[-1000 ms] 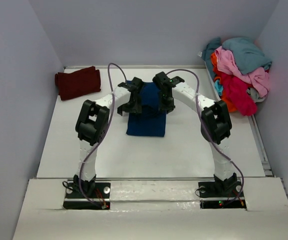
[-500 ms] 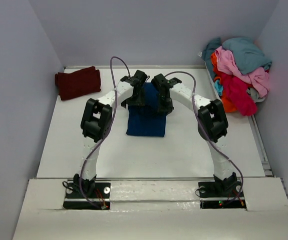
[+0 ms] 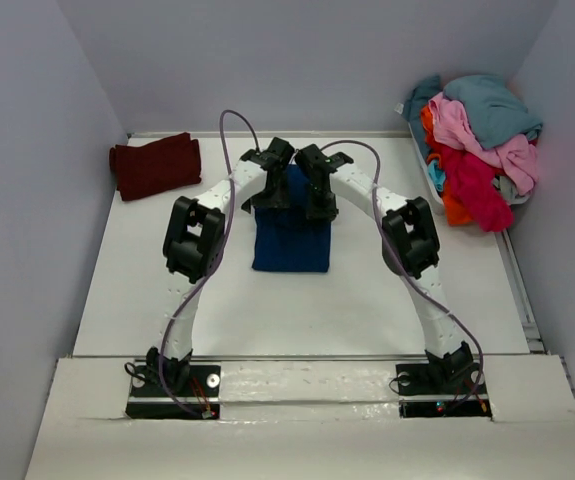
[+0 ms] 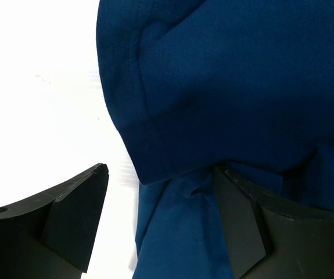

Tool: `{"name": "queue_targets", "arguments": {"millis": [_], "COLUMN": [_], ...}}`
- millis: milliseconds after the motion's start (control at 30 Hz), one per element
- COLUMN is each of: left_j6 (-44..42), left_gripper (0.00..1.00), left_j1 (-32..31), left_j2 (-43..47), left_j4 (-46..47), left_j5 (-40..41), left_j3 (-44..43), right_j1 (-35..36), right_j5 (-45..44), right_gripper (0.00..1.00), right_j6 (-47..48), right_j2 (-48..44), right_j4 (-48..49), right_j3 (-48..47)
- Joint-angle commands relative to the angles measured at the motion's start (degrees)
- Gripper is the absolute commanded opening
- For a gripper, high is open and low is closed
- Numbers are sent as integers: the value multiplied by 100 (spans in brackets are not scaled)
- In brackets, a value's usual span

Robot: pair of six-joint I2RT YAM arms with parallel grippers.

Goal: Fold and stack the t-shirts
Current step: Fold the folded rectangular tshirt in 1/3 of the way

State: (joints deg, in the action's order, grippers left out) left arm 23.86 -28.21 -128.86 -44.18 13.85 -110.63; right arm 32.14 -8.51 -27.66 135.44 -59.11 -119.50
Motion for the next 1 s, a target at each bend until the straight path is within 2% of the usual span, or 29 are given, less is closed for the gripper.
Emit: {"name": "queue_targets", "arguments": {"millis": [0, 300, 500, 667, 733, 867, 967], "left_j6": [40, 40, 66, 32, -74, -224, -250], "left_gripper": [84, 84, 84, 84, 84, 84, 84], "left_j1": [35, 35, 35, -18, -18, -132, -185], "left_j2": [317, 1195, 1645, 1978, 2066, 2136, 2085], "left_j4": [-21, 42, -2, -46, -46, -117, -20], "left_j5": [285, 435, 452, 260, 154, -57, -136], "left_j3": [32, 806, 1061, 1367, 1500, 1833, 1913], "right_j1": [-24, -24, -24, -24, -24, -24, -24], "right_j5": [-62, -221, -300, -195, -142, 95, 227], "right_gripper": [39, 44, 46, 46, 46, 46, 46], "right_j6": [147, 191, 164, 235, 191, 138, 191], "right_j2": [158, 62, -175, 210, 63, -412, -387], "right_j4": [-118, -443, -312, -697, -698, -382, -557], "right_j3": [-758, -1549, -1392, -1970, -1893, -1129, -1014]}}
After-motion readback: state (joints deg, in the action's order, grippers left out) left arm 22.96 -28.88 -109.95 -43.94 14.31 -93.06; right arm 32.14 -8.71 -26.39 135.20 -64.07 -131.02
